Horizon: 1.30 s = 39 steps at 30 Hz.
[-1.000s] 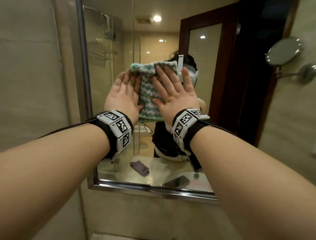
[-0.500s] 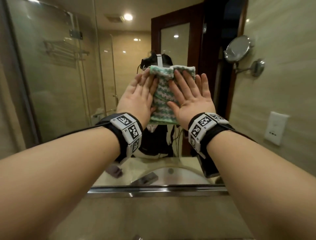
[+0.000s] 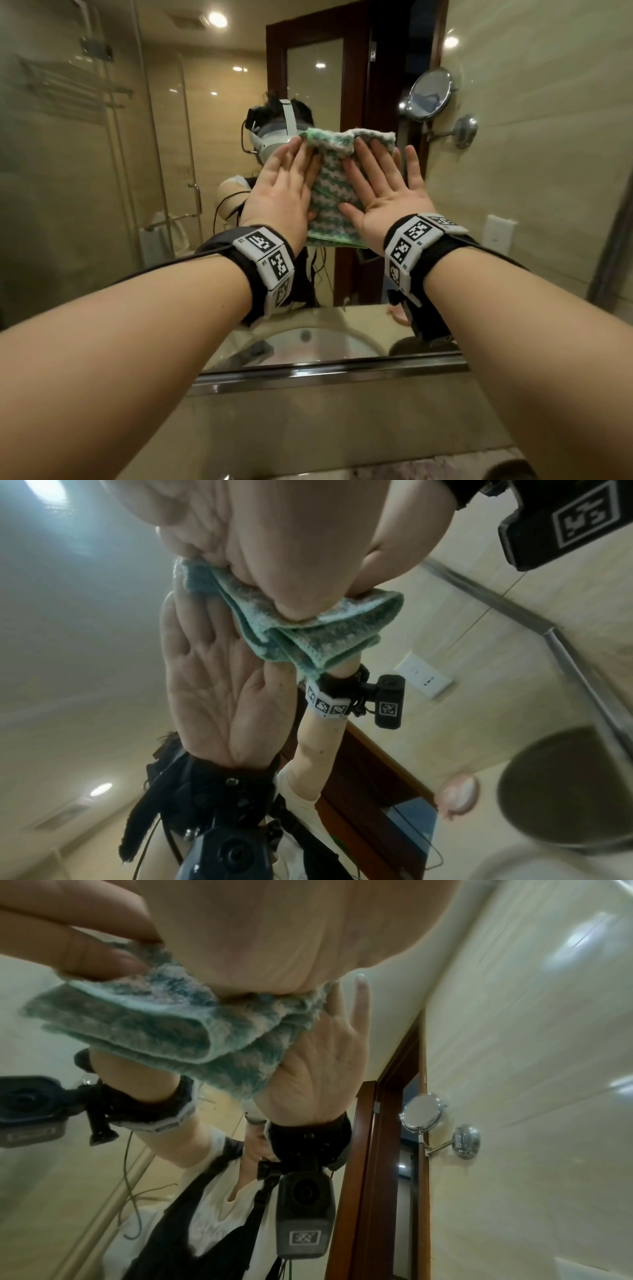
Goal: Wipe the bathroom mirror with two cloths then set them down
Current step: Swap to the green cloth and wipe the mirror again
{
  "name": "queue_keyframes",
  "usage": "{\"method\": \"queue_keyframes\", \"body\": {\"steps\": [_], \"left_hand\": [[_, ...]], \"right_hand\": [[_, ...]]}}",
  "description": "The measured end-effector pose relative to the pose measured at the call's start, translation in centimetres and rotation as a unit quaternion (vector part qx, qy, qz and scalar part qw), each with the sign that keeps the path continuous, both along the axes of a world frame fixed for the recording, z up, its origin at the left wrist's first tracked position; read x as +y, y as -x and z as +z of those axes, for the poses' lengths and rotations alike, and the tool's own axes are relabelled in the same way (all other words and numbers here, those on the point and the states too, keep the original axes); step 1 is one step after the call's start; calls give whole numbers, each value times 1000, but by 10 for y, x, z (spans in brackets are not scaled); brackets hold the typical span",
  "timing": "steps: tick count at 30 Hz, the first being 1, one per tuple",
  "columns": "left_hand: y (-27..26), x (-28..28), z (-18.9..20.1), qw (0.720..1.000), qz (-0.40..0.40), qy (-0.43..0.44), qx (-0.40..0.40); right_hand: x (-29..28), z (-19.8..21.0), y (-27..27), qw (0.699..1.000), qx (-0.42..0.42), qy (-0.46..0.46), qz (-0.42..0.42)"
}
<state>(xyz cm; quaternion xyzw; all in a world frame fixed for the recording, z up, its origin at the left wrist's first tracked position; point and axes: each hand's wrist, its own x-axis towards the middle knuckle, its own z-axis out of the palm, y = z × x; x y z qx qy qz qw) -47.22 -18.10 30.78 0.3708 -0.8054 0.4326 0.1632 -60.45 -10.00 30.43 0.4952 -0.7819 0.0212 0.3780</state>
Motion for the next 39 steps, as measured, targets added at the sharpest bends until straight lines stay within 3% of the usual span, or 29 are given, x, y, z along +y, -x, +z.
{"method": "queue_keyframes", "body": {"steps": [13, 27, 39], "left_hand": [[-29, -19, -2, 999, 7, 33, -42], [-165, -97, -19, 989, 133, -39, 42], [-260, -156, -46, 964, 245, -82, 54]], "right_hand": [[-17, -2, -23, 1000, 10, -17, 7], [-115, -2, -161, 991, 97, -49, 82], [-188, -18, -260, 975, 143, -82, 150]]}}
